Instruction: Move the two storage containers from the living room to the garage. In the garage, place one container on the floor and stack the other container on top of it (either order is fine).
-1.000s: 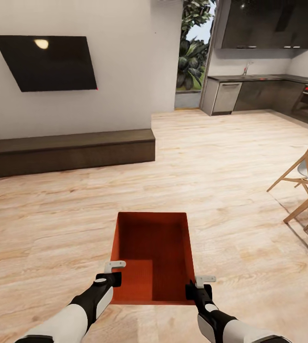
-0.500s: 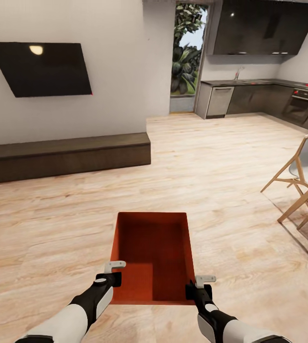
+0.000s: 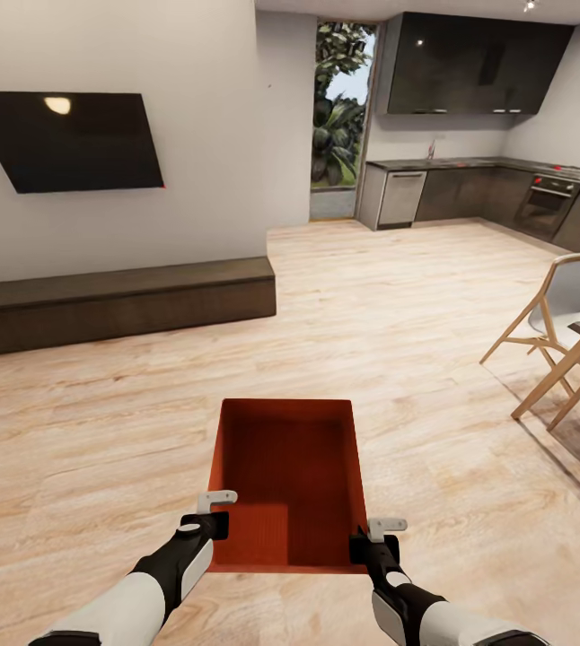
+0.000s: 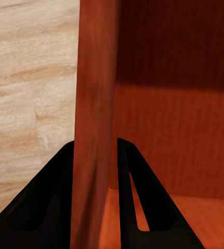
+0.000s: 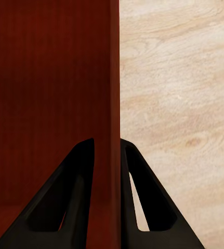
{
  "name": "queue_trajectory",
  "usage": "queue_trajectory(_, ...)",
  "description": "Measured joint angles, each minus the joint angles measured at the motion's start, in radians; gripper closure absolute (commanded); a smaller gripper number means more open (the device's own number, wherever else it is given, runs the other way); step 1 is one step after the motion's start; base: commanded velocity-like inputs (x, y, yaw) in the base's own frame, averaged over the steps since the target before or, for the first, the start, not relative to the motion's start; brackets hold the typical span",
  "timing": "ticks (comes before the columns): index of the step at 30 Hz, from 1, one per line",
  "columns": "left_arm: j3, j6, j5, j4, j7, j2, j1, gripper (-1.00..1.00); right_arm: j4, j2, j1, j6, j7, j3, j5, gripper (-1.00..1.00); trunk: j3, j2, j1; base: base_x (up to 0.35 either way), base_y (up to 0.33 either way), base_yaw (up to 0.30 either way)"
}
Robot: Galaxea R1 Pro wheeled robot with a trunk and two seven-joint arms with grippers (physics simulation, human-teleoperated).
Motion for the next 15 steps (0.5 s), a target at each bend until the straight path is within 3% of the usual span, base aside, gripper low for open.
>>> queue_trajectory(15,0.0,0.0,0.0,0.0,0.0,0.0,0.0,1.0,0.0,0.0,0.0,0.0,0.0,0.0,0.001,1.0,0.023,0.0,0.0,0.0,0.0,-0.085)
